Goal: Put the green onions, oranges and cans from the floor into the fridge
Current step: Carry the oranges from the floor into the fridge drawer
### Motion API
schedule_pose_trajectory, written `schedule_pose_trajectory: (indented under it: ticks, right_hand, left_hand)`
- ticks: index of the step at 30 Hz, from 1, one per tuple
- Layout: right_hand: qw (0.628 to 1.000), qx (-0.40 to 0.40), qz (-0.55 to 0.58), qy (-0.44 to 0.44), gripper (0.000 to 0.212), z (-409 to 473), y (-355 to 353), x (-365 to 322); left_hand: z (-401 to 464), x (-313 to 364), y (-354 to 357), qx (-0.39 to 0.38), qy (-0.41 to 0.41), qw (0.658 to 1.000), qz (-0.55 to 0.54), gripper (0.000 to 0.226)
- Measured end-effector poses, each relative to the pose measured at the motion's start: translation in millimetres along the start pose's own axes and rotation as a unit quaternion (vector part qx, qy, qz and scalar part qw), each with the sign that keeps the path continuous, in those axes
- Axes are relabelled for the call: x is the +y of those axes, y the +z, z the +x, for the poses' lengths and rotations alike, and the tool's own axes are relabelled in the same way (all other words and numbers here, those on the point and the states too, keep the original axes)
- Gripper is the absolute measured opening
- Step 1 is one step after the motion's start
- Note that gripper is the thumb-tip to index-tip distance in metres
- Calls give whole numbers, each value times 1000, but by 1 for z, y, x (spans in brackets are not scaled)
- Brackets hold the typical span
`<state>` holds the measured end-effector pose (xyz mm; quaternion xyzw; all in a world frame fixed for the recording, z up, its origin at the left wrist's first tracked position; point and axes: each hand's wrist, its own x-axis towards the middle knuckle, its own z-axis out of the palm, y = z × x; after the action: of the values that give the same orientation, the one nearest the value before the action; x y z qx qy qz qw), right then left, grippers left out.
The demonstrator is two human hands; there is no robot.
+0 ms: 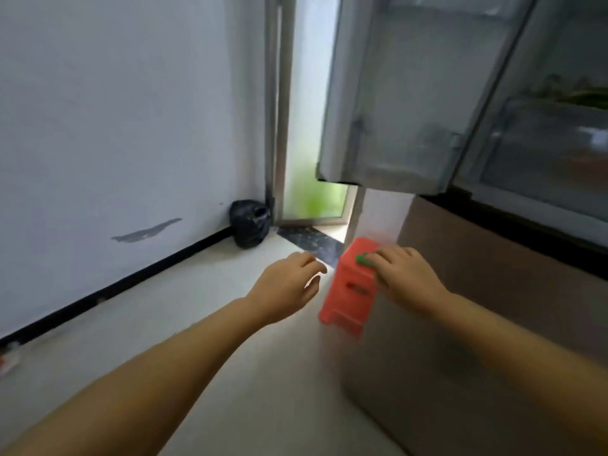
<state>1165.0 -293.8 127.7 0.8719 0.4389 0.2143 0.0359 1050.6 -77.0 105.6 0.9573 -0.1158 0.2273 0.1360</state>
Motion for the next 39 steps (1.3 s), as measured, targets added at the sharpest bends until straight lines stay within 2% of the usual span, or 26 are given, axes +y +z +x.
schedule_pose_trajectory:
  ticks: [3, 8, 12, 17, 27, 33, 36, 39]
  right_hand:
    - [997, -13, 79, -14, 27, 29, 25, -116]
    - [978, -76, 188, -56, 29, 62, 61, -305]
    - [959, -109, 230, -125, 35, 99, 69, -417]
    - [940, -154, 234, -195, 39, 158, 75, -527]
    - [906, -229, 232, -271, 38, 310, 119, -720]
    - [882, -264, 214, -327, 37, 400, 129, -819]
    - [872, -292, 200, -337, 36, 435, 142, -859]
    - [867, -318, 208, -322, 36, 467, 162, -898]
  left_hand:
    - [-102, -54, -30, 4, -116, 993, -7, 26]
    - [-266, -130, -81, -44, -227, 972, 25, 28]
    - [-358, -182, -124, -33, -345, 937, 41, 33]
    - [-446, -238, -159, -31, -473, 880, 25, 36]
    - [-532, -420, -223, -17, -605, 796, 7, 40]
    - [-576, -513, -265, 31, -656, 754, 30, 24]
    - [-601, -554, -269, 15, -681, 732, 14, 32]
    - [-621, -608, -269, -3, -687, 726, -8, 29]
